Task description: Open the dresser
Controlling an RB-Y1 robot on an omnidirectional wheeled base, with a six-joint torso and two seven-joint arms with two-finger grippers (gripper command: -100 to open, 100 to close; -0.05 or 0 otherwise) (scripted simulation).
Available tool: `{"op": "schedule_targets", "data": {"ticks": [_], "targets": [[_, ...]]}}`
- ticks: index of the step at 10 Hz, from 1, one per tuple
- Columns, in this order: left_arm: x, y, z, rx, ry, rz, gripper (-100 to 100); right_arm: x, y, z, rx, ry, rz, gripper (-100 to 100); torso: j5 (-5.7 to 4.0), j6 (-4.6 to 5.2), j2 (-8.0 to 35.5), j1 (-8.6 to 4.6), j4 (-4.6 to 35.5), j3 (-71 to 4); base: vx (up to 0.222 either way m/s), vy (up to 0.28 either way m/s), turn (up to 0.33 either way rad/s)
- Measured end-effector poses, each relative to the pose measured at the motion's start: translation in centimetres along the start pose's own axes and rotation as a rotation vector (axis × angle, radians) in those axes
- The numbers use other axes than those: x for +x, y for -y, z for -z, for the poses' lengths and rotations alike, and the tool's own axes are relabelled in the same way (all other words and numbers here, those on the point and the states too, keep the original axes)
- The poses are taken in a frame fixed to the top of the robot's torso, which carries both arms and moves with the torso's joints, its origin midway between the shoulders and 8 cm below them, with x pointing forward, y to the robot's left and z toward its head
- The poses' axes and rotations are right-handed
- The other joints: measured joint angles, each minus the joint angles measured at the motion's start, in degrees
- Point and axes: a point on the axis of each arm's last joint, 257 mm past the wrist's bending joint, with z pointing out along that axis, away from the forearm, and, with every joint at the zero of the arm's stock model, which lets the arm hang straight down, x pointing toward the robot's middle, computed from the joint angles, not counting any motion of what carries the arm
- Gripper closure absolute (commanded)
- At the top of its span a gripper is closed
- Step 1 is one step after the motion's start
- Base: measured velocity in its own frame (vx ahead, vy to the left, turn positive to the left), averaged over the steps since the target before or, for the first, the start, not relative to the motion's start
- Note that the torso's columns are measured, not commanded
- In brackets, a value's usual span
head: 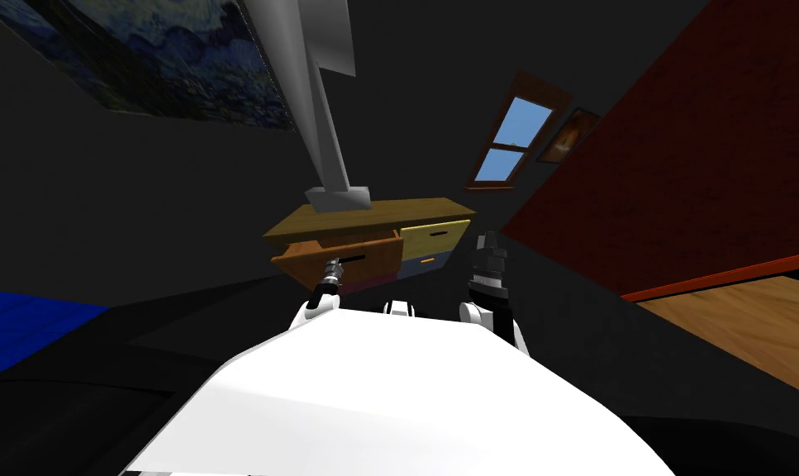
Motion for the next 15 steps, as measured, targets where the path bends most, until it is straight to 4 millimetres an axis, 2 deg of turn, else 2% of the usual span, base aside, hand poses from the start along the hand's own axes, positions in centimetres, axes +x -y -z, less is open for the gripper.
{"op": "schedule_targets", "data": {"ticks": [4, 5, 7, 9, 11, 15], "targets": [[-0.3, -0.1, 0.6, -0.005, 0.002, -0.003, 100, 0.0, 0.0, 0.0, 0.0, 0.0, 0.0, 0, 0.15, -0.02, 0.21, 0.08, -0.07, 0.17, -0.151, -0.069, 0.007], [-0.2, 0.0, 0.6, -0.002, -0.002, -0.003, -100, 0.0, 0.0, 0.0, 0.0, 0.0, 0.0, 0, 0.12, 0.0, 0.25, 0.05, -0.04, 0.17, -0.135, -0.01, -0.103], [-0.7, 0.8, -0.5, 0.006, 0.022, -0.002, -100, 0.0, 0.0, 0.0, 0.0, 0.0, 0.0, 0, 0.3, -0.29, -0.17, 0.68, -0.27, -0.05, -0.1, 0.033, -0.195], [-1.0, 2.5, -1.7, 0.02, 0.056, -0.001, -100, 0.0, 0.0, 0.0, 0.0, 0.0, 0.0, 0, 0.41, -0.4, -0.12, 0.83, -0.35, -0.02, -0.115, 0.057, -0.162], [-1.5, 3.7, -3.2, 0.022, 0.091, 0.005, -100, 0.0, 0.0, 0.0, 0.0, 0.0, 0.0, 0, 0.28, -0.44, 0.07, 0.6, -0.24, 0.09, -0.126, 0.032, -0.188], [-2.8, 5.1, -4.7, 0.008, 0.169, 0.028, -100, 0.0, 0.0, 0.0, 0.0, 0.0, 0.0, 0, -0.01, -0.38, 0.37, 0.26, 0.05, 0.24, -0.11, 0.011, -0.141]]}}
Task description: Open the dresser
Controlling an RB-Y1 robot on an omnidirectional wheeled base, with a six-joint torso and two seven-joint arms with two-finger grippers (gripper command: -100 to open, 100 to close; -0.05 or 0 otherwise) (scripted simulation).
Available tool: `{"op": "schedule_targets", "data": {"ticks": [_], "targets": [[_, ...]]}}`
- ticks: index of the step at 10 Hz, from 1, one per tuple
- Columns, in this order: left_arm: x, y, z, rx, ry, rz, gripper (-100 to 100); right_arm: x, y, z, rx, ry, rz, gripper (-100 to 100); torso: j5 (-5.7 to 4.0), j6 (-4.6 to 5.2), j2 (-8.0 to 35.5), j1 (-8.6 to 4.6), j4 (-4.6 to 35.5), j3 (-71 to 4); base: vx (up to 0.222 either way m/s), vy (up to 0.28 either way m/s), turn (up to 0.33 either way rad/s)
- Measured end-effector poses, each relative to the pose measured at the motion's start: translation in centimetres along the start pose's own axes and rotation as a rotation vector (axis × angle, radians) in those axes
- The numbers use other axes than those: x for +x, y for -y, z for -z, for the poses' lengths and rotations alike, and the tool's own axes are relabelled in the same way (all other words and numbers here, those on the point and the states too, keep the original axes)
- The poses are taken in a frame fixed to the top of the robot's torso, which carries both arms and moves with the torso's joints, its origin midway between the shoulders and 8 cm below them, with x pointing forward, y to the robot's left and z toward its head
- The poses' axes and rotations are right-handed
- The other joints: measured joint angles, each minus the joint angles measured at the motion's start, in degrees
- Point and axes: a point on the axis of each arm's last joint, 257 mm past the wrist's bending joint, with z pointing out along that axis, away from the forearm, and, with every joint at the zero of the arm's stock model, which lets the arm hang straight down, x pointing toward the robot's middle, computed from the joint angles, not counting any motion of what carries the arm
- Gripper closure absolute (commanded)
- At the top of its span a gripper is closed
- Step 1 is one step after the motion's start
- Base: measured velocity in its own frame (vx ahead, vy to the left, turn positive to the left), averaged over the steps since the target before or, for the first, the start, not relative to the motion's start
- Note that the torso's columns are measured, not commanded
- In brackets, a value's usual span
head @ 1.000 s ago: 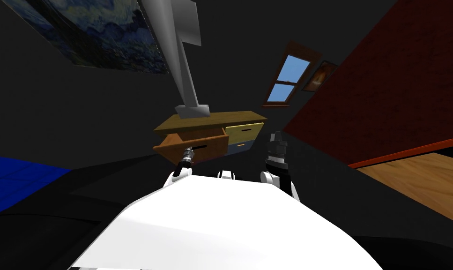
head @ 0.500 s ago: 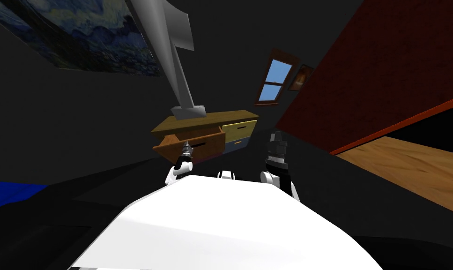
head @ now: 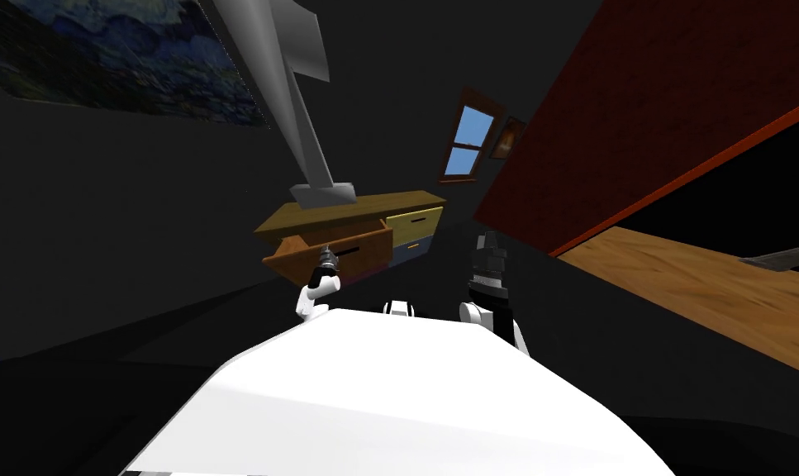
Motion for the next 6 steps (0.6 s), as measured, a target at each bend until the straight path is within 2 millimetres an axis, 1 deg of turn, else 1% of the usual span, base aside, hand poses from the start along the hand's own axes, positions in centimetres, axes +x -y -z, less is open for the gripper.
{"op": "schedule_targets", "data": {"ticks": [1, 6], "targets": [[-0.06, -0.31, 0.01, -0.009, 0.003, -0.001, 0, 0.0, 0.0, 0.01, 0.0, 0.0, 0.0, 0, 0.03, -0.1, -0.17, 0.06, -0.09, -0.11, -0.008, -0.003, -0.005], [-0.28, -1.13, 0.19, -0.025, 0.008, 0.0, 0, -0.01, 0.01, 0.01, 0.0, 0.0, 0.0, 0, 0.27, 0.01, -0.37, 0.35, -0.32, -0.23, -0.001, -0.001, 0.0]]}}
